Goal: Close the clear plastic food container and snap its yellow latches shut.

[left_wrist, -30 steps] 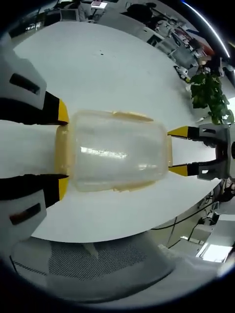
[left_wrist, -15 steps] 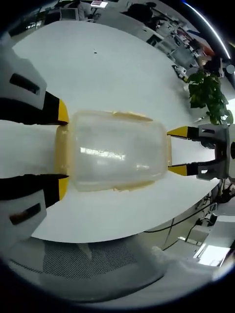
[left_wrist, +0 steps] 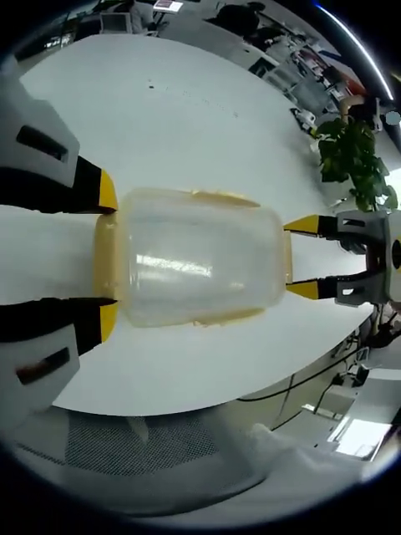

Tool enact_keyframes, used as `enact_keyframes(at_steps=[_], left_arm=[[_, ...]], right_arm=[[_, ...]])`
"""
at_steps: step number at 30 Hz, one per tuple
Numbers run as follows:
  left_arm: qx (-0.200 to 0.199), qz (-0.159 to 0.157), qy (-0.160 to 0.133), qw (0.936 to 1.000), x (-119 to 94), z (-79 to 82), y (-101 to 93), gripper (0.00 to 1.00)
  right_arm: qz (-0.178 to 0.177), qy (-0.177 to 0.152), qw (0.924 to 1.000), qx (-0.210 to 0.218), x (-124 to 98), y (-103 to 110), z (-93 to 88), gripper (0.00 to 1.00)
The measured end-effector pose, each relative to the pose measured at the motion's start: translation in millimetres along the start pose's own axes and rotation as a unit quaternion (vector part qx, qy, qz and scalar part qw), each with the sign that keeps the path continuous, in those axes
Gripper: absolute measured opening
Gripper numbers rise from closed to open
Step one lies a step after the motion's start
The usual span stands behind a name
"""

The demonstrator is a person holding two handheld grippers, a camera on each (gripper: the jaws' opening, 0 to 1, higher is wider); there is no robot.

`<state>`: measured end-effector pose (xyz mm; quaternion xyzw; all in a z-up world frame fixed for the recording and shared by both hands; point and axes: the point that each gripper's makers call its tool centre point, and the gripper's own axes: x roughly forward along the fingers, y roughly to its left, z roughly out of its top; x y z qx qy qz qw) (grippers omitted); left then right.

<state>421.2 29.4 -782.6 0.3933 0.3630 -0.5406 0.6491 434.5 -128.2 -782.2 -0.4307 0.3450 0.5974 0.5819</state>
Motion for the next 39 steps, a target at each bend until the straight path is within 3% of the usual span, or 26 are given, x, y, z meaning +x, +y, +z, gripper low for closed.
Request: enact_keyframes(at_steps=[19, 39], left_arm=[[0.0, -0.013, 0.001, 0.9999, 15, 7.4, 1.8, 0.38], [-0.007, -0.024, -0.006, 0.9997, 18, 5.0, 4.9, 0.38]], right_arm=[[0.016, 0.001, 0.9998, 0.013, 7, -1, -17.8, 0.38], [0.025, -0.006, 0.9995, 0.02, 11, -5, -18.8, 0.38]])
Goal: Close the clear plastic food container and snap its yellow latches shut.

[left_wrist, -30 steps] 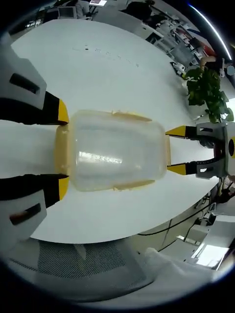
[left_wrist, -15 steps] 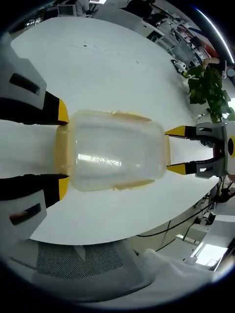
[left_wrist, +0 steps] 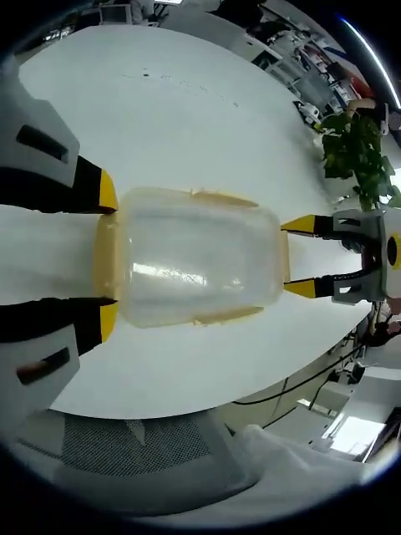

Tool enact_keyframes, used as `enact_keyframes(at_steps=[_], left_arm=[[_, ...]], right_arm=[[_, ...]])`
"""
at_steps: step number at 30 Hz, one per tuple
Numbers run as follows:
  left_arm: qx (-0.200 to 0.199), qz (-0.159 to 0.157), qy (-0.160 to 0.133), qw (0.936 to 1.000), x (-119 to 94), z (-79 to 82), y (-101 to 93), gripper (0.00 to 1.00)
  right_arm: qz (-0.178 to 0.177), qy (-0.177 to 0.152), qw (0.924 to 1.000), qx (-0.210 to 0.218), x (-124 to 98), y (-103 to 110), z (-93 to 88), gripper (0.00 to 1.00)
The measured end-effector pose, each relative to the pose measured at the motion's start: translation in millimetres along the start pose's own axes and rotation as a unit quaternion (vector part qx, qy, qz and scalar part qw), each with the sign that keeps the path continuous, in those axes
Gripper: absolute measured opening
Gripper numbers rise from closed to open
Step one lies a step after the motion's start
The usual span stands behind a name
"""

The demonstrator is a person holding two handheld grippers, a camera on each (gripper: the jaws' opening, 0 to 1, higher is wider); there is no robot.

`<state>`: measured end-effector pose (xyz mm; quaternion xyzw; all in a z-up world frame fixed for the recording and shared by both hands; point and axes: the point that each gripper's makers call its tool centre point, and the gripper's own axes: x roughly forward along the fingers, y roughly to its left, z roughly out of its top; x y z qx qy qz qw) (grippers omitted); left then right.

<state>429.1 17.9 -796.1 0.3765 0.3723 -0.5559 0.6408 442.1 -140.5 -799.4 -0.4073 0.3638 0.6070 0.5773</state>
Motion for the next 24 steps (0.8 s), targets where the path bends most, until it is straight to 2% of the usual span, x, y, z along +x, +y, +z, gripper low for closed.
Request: enact_keyframes(at_steps=[2, 4, 7, 9, 11, 17, 21, 24], left_arm=[[-0.001, 0.0, -0.002, 1.0, 0, -0.1, 0.3, 0.38], [-0.009, -0.001, -0.005, 0.9999, 0, 0.8, 0.0, 0.39], [0.006, 0.0, 0.0, 1.0, 0, -3.0, -0.4, 0.4], [0.005, 0.004, 0.008, 0.9999, 0, -7.6, 0.2, 0.44], [0.0, 0.007, 0.003, 1.0, -1, -8.3, 1.0, 0.48], [-0.027, 0.006, -0.008, 0.9996, -8, -8.9, 0.6, 0.48], [-0.075, 0.008, -0.036, 0.9965, -14, 0.0, 1.7, 0.48], [-0.099, 0.01, -0.045, 0.9941, -18, 3.4, 2.7, 0.48]], right_arm=[[-0.002, 0.0, 1.0, -0.001, 0, -1, -0.2, 0.38], [-0.026, 0.002, 0.9996, -0.014, -1, -7, -0.8, 0.39], [-0.014, -0.005, 0.9998, 0.015, -1, -3, -2.0, 0.41], [-0.018, -0.006, 0.9997, 0.015, -1, -4, -2.7, 0.46], [-0.017, -0.007, 0.9997, 0.018, -2, -3, -3.6, 0.46], [-0.022, -0.017, 0.999, 0.035, -9, -3, 0.8, 0.46], [-0.021, -0.029, 0.9976, 0.059, -15, -3, 3.5, 0.46], [-0.018, -0.029, 0.9974, 0.064, -18, 1, 2.7, 0.46]])
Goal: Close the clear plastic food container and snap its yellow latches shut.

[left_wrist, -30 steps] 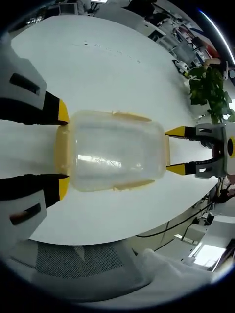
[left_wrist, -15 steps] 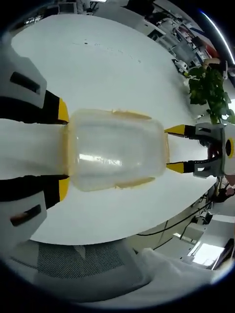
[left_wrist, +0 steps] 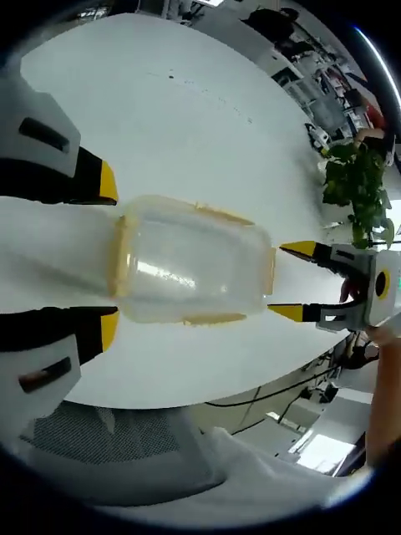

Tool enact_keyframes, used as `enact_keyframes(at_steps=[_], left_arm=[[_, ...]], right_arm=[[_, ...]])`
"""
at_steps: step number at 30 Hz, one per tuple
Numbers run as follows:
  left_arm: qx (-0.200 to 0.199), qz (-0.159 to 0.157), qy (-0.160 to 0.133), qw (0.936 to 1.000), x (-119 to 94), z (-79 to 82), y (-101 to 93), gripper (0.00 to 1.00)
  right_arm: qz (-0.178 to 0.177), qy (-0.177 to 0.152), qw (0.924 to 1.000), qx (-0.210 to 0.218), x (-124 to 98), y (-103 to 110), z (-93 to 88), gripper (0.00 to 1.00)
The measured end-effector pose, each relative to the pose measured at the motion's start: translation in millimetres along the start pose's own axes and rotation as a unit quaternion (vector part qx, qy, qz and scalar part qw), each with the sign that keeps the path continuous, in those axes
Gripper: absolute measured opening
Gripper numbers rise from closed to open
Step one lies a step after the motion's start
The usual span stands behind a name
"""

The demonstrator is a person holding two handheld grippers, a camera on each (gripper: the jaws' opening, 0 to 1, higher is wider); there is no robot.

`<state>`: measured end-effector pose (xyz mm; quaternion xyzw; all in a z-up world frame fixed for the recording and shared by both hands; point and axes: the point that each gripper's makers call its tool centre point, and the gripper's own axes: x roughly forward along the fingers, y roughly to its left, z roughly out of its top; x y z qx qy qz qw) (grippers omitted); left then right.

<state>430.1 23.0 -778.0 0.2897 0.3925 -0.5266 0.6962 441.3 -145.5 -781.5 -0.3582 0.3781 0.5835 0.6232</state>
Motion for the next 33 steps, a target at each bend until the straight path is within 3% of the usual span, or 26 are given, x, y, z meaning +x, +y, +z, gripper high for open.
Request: enact_keyframes(at_steps=[3, 9, 11, 15, 18, 21, 26, 27, 28, 30, 31, 32, 33], left_arm=[[-0.022, 0.0, -0.009, 0.9997, -2, 3.7, -1.6, 0.48], [-0.086, 0.02, -0.031, 0.9956, -5, 13.0, 1.7, 0.48], [-0.094, 0.028, -0.023, 0.9949, -4, 10.9, 3.1, 0.48], [-0.152, 0.043, -0.029, 0.9871, -2, 12.4, 4.2, 0.48], [-0.187, 0.055, -0.037, 0.9802, -1, 13.8, 5.5, 0.49], [-0.213, 0.069, -0.033, 0.974, 1, 10.5, 8.0, 0.49], [-0.284, 0.069, -0.035, 0.9556, 6, 9.5, 3.0, 0.48], [-0.293, 0.07, -0.033, 0.9529, 7, 8.3, 2.5, 0.48], [-0.305, 0.072, -0.032, 0.9491, 9, 7.2, 1.5, 0.48], [-0.337, 0.068, -0.023, 0.9387, 11, 4.2, -2.6, 0.45], [-0.342, 0.066, -0.032, 0.937, 12, 6.7, -2.7, 0.45], [-0.365, 0.065, -0.034, 0.9282, 13, 6.6, -3.8, 0.44], [-0.377, 0.063, -0.034, 0.9234, 13, 6.6, -4.5, 0.44]], right_arm=[[0.003, -0.002, 1.0, 0.008, -3, 3, 0.0, 0.46], [-0.014, -0.006, 0.9978, 0.065, -6, -2, 3.1, 0.44], [-0.019, -0.001, 0.9965, 0.082, -6, -3, 3.9, 0.44], [-0.035, -0.016, 0.9899, 0.136, -7, -10, 13.5, 0.42], [-0.039, -0.031, 0.982, 0.182, -7, -13, 20.4, 0.41], [-0.048, -0.026, 0.9729, 0.225, -7, -17, 19.6, 0.4], [-0.055, -0.027, 0.9539, 0.294, -3, -20, 18.4, 0.41], [-0.052, -0.03, 0.9538, 0.295, -2, -19, 19.2, 0.41], [-0.051, -0.027, 0.946, 0.319, 1, -17, 18.4, 0.41], [-0.052, -0.029, 0.9379, 0.342, 3, -17, 18.6, 0.41], [-0.053, -0.036, 0.9324, 0.356, 4, -18, 19.9, 0.41], [-0.058, -0.037, 0.9197, 0.386, 5, -19, 17.9, 0.41], [-0.057, -0.045, 0.914, 0.399, 5, -20, 19.8, 0.4]])
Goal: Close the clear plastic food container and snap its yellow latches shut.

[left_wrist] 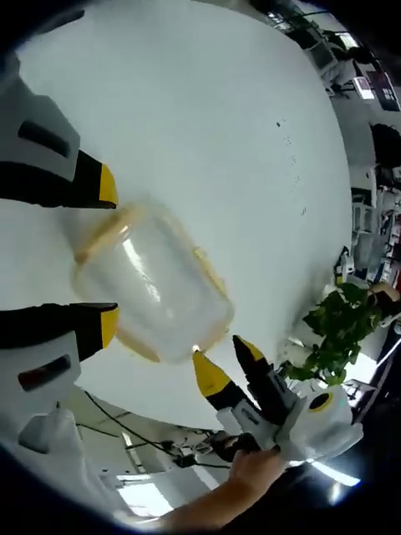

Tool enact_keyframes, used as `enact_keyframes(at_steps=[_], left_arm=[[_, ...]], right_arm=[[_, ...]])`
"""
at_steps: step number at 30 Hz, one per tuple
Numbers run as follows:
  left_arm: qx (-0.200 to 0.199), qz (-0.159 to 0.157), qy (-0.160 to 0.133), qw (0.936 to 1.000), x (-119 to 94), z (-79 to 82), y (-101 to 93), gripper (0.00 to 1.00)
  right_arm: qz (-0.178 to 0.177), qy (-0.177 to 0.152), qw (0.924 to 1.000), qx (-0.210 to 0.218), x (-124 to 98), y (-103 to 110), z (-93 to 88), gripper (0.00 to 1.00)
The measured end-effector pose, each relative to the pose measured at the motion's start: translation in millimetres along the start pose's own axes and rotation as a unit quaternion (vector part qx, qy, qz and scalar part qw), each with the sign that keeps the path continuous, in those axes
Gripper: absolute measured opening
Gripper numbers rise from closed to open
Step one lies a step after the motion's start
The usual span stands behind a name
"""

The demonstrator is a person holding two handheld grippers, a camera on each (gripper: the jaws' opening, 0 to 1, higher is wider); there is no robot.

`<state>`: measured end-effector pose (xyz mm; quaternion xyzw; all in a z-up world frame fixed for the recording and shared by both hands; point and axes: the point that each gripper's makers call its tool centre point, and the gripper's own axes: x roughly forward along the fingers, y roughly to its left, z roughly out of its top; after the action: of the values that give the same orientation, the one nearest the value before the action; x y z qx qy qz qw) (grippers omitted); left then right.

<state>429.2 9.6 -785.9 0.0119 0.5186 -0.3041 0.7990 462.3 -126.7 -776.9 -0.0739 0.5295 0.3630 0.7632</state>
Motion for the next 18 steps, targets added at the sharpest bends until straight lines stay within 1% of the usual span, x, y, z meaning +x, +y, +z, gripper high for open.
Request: enact_keyframes(at_steps=[1, 2, 3, 4, 5, 6, 8, 10, 11, 14, 15, 18], left_arm=[[-0.009, -0.002, -0.002, 1.0, 1, 0.1, -1.0, 0.43], [-0.019, -0.005, 0.001, 0.9998, 2, -1.3, -2.0, 0.43], [-0.018, 0.0, 0.001, 0.9998, 3, -1.8, -0.2, 0.43], [-0.026, 0.0, 0.0, 0.9997, 4, -2.7, 0.3, 0.43], [-0.041, -0.001, -0.002, 0.9992, 5, -2.8, 0.1, 0.43], [-0.054, -0.003, -0.003, 0.9985, 5, -3.3, 1.6, 0.43], [-0.06, -0.005, -0.005, 0.9982, 6, -4.3, 3.8, 0.42], [-0.061, -0.005, -0.003, 0.9981, 7, -5.9, 5.0, 0.41], [-0.07, -0.008, -0.007, 0.9975, 7, -4.9, 5.1, 0.41], [-0.072, -0.01, -0.009, 0.9973, 7, -4.0, 5.0, 0.4], [-0.071, -0.011, -0.008, 0.9974, 7, -4.0, 4.7, 0.4], [-0.07, -0.012, -0.008, 0.9975, 7, -4.4, 4.6, 0.4]], right_arm=[[0.003, -0.002, 0.9999, 0.014, 1, 1, 0.0, 0.4], [0.001, 0.003, 0.9995, 0.033, 2, 0, -3.1, 0.4], [0.002, 0.005, 0.9995, 0.03, 3, 0, -4.0, 0.4], [0.002, 0.011, 0.9995, 0.028, 5, 1, -7.1, 0.4], [0.002, 0.013, 0.9995, 0.03, 6, 1, -8.3, 0.4], [0.008, 0.014, 0.999, 0.043, 8, 3, -9.4, 0.4], [0.019, 0.014, 0.9972, 0.071, 10, 7, -10.9, 0.4], [0.017, 0.015, 0.9969, 0.076, 13, 5, -12.7, 0.41], [0.018, 0.018, 0.9969, 0.075, 15, 5, -14.3, 0.41], [0.019, 0.023, 0.9959, 0.085, 19, 5, -19.8, 0.41], [0.024, 0.017, 0.9947, 0.098, 19, 7, -18.8, 0.42], [0.025, 0.016, 0.9945, 0.101, 18, 6, -18.8, 0.41]])
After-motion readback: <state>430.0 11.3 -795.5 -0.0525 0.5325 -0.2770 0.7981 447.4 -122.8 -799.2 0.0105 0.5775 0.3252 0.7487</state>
